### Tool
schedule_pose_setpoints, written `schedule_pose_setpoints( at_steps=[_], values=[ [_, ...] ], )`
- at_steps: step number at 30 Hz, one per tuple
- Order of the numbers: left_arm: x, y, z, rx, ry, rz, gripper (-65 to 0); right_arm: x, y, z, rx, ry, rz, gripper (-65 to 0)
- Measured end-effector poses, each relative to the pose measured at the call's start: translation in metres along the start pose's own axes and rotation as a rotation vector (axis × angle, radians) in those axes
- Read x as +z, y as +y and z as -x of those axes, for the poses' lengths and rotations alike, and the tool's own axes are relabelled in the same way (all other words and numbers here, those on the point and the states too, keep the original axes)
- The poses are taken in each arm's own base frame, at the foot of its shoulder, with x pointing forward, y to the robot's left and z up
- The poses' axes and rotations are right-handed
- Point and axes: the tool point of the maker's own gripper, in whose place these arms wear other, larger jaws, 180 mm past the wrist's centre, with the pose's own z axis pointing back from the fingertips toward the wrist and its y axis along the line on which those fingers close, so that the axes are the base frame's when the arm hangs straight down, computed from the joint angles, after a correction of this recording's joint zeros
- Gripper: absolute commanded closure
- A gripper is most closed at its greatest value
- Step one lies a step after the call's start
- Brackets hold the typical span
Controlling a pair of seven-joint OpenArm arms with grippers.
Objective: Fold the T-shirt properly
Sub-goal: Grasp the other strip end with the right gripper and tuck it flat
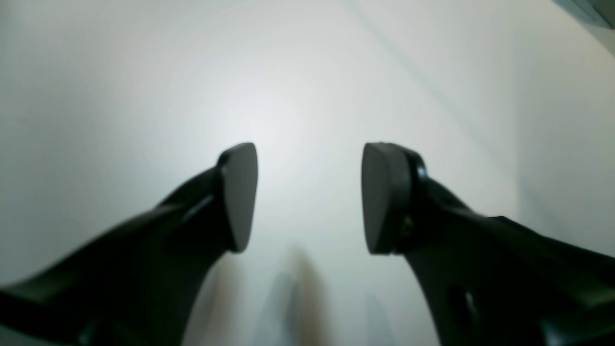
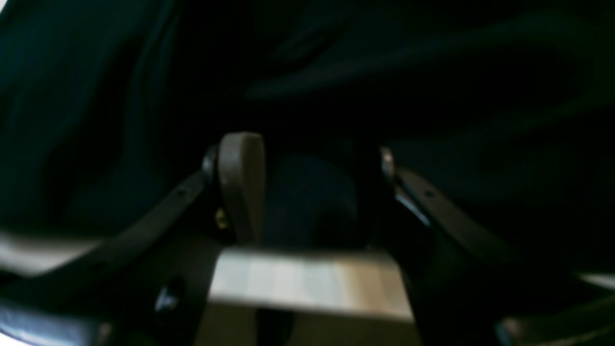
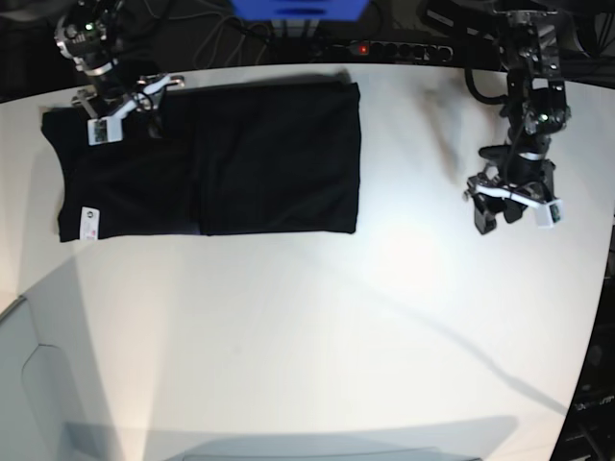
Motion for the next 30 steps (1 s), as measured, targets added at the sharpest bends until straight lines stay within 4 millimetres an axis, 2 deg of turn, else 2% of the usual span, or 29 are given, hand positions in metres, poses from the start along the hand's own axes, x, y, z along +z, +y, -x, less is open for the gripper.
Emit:
schedule_pose_setpoints(
  at_steps=[2,5,8,10,13,18,25,30],
  values=[
    [0.000,0.000,0.000,0.000,-0.001,0.000,-33.7,0.002,-0.021,-0.015,-0.007,-0.047,0.061,-30.7],
    [0.000,0.000,0.000,0.000,0.000,0.001,-33.7,-0.002,-0.039,-0.028,-0.025,-0.085,0.107,-30.7],
    [0.000,0.000,0.001,0.000,0.002,0.000,-33.7,-0.006,-0.066,-0.046,-0.006,-0.117,0.172,-30.7],
    [0.000,0.000,0.001,0.000,0.002,-0.001,-33.7,-0.015,-0.080,-0.044,0.010,-0.092,0.202,-30.7],
    [0.000,0.000,0.001,0.001,0.003,0.000,-33.7,-0.033,-0.093,-0.027,0.004,-0.010,0.210,-30.8],
    [0.001,0.001,0.002,0.001,0.005,-0.001,-33.7,-0.043,-0.117,-0.015,-0.040,0.026,0.228,-31.0],
    [0.001,0.001,0.002,0.000,0.004,-0.001,-33.7,-0.042,-0.140,-0.016,-0.048,0.029,0.255,-31.1],
    [0.000,0.000,0.000,-0.001,0.001,0.000,-33.7,-0.046,-0.140,-0.025,-0.054,0.006,0.255,-31.1]
  ],
)
